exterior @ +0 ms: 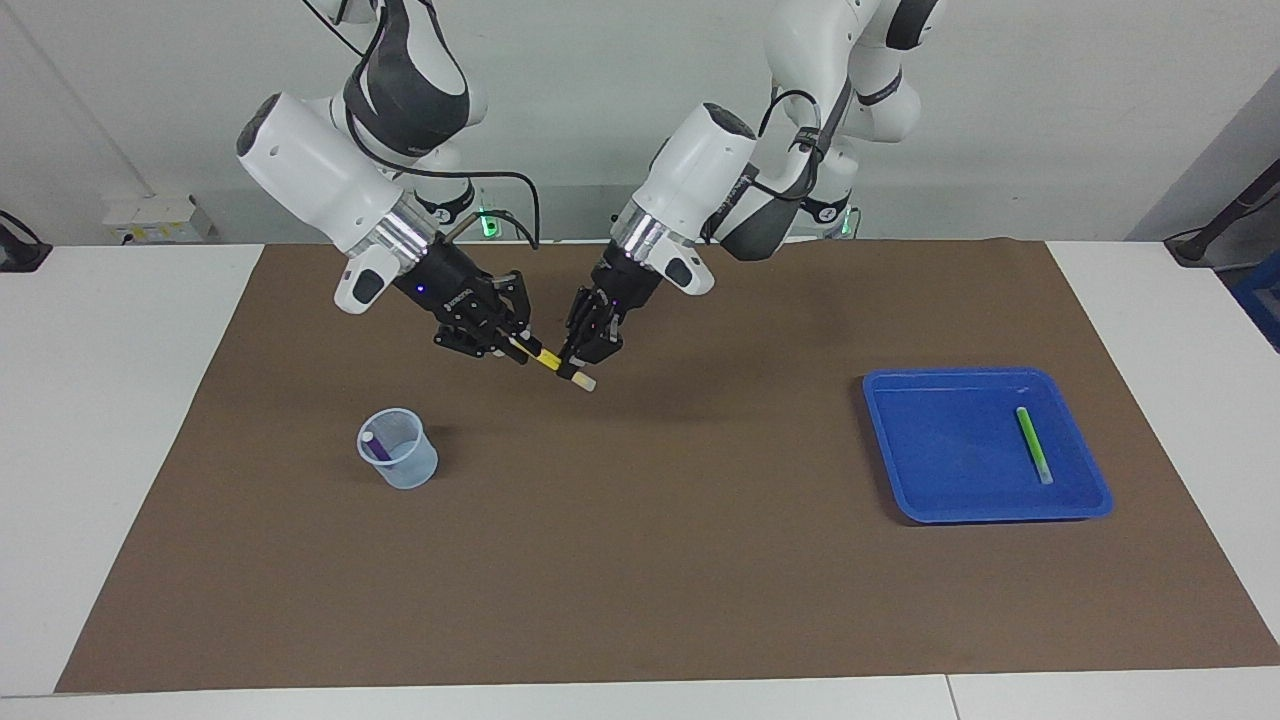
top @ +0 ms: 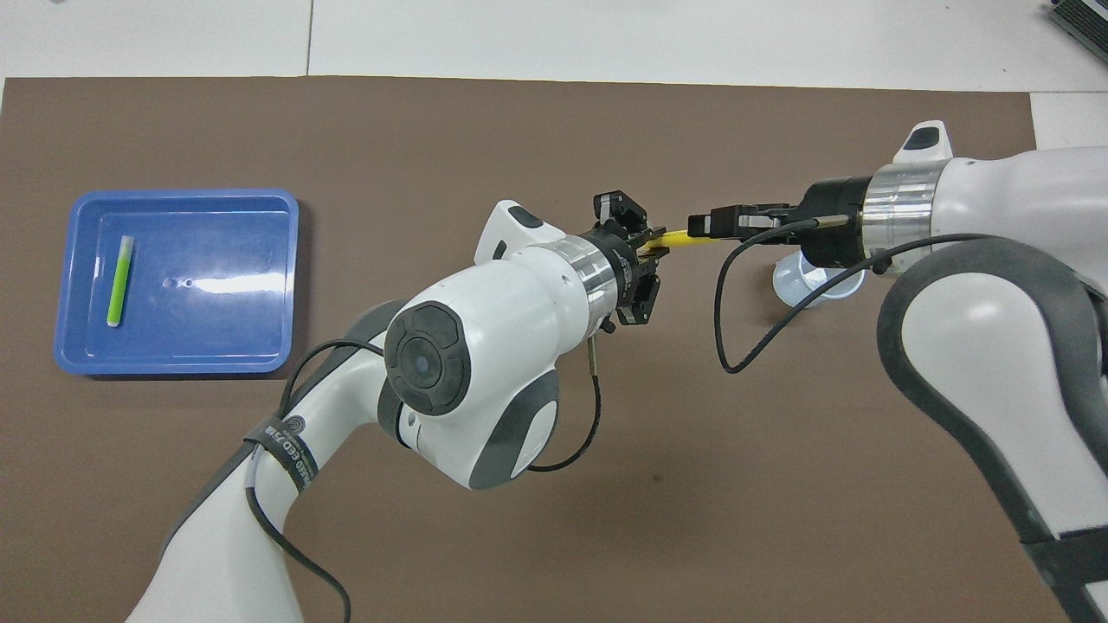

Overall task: Transfer and insert pens with both arms
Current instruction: 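Grasp the yellow pen tip with the right gripper, then open the left gripper while the right gripper carries the pen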

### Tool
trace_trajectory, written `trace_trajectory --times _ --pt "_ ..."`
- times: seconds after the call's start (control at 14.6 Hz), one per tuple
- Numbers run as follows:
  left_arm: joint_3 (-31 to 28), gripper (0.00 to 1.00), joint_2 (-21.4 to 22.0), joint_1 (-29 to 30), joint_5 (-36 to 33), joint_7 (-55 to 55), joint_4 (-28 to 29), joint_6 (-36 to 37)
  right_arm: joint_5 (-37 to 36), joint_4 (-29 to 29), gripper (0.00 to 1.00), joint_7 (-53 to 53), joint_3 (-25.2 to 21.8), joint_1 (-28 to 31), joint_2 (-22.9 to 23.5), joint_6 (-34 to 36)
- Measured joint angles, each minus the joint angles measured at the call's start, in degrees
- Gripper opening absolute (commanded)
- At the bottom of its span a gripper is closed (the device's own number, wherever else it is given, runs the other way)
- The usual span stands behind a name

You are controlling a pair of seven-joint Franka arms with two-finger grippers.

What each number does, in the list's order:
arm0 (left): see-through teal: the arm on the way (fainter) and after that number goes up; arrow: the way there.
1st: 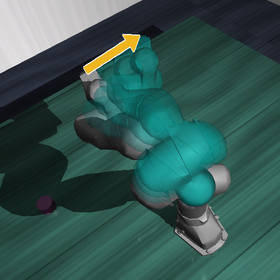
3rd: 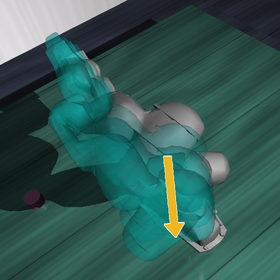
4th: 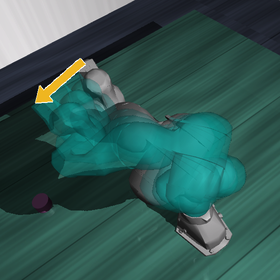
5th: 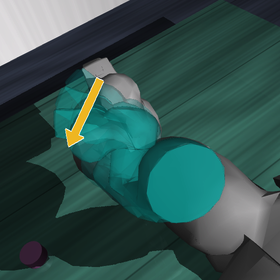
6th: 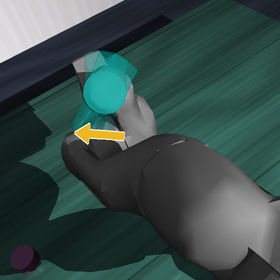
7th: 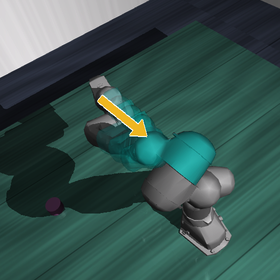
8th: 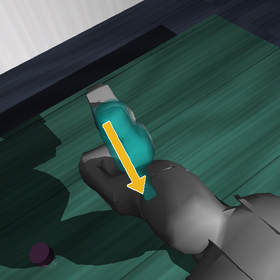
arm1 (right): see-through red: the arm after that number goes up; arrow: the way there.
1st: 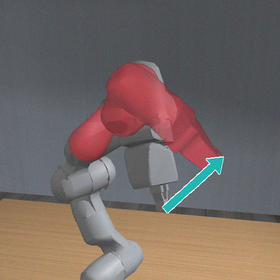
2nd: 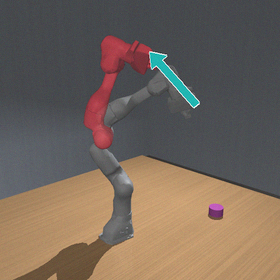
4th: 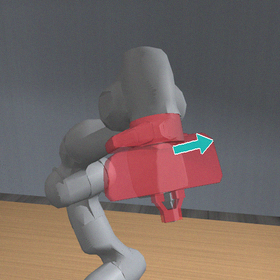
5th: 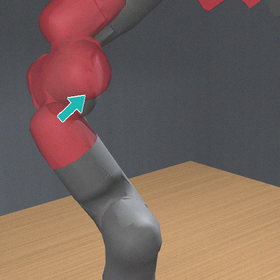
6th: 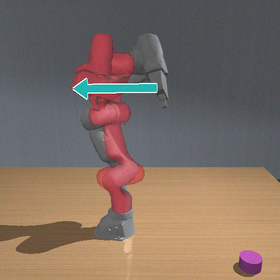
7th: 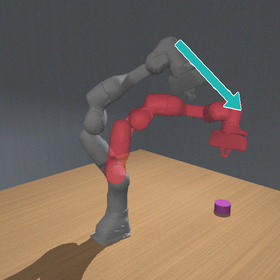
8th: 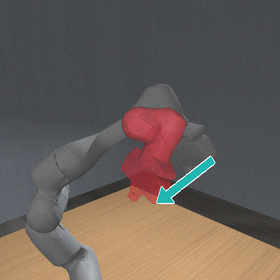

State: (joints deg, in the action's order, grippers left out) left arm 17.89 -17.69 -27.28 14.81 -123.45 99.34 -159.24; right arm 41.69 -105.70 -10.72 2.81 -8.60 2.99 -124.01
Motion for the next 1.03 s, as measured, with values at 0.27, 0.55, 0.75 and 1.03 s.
trace_trajectory --times 0.27,0.55,0.75,1.03 --pt "0.1 0.12 0.0 0.0 0.0 0.0 -0.1 -0.5 -0.1 0.6 0.0 0.0 -0.1 0.2 0.1 0.5" --pt "0.3 0.25 0.0 -0.4 0.0 0.1 -0.5 -0.7 -3.3 2.9 0.0 0.0 -0.1 1.6 0.2 4.4" --pt "-0.3 0.35 0.1 0.0 -0.1 0.2 -0.4 0.7 -6.2 3.7 0.0 0.0 -0.3 3.3 0.2 5.1" --pt "-1.0 0.34 1.7 1.9 -0.1 1.7 -0.6 8.1 -11.3 4.0 0.0 -0.1 -0.3 3.8 0.2 6.0"
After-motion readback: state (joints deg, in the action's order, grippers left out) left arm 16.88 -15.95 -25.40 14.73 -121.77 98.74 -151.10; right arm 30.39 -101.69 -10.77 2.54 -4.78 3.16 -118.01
